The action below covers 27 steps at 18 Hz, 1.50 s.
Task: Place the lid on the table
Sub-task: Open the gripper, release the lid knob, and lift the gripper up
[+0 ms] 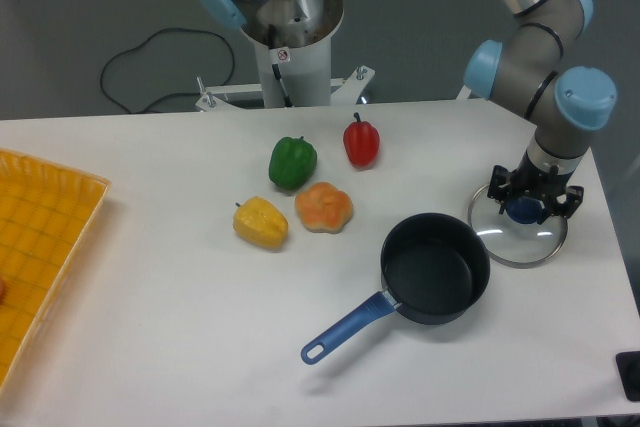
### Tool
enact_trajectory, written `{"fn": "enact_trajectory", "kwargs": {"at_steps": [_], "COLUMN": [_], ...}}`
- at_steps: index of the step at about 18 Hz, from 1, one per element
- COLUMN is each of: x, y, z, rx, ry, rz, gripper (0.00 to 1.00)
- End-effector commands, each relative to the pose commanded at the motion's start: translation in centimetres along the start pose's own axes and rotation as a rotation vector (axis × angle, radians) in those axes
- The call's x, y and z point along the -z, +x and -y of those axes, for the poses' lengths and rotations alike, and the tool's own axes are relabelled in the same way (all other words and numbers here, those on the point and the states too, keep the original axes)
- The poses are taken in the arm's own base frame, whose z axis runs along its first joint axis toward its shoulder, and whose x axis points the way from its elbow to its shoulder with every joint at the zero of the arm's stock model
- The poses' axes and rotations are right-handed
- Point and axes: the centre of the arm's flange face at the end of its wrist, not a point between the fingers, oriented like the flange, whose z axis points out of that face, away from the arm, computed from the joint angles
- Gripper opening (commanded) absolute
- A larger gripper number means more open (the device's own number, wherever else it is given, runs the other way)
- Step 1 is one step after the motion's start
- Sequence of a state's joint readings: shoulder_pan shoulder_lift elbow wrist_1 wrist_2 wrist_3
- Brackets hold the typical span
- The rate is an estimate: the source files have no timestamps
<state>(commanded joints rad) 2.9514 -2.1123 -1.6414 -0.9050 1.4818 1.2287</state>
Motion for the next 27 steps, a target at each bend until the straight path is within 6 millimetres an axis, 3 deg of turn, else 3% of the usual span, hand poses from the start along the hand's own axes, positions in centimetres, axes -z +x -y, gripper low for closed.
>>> {"fn": "enact_trajectory", "kwargs": {"at_steps": [4,9,14,18,24,27], "x": [0.0,1.1,6.5,8.8,11.7,12.4], "y": [0.0,0.0,0.1,0.3,0.0,-0.2], "z": [0.0,0.2,0.9,0.7,0.4,0.7], "rx": [0.000,-0.005,-0.012,-0.041,-0.386,-0.445], "ry": [-0.001,0.003,0.028,0.000,-0.078,-0.076], "rz": [0.001,0.017,0.100,0.140,0.023,0.026], "gripper": [0.99,1.00,1.00,1.00,1.00,1.00]}}
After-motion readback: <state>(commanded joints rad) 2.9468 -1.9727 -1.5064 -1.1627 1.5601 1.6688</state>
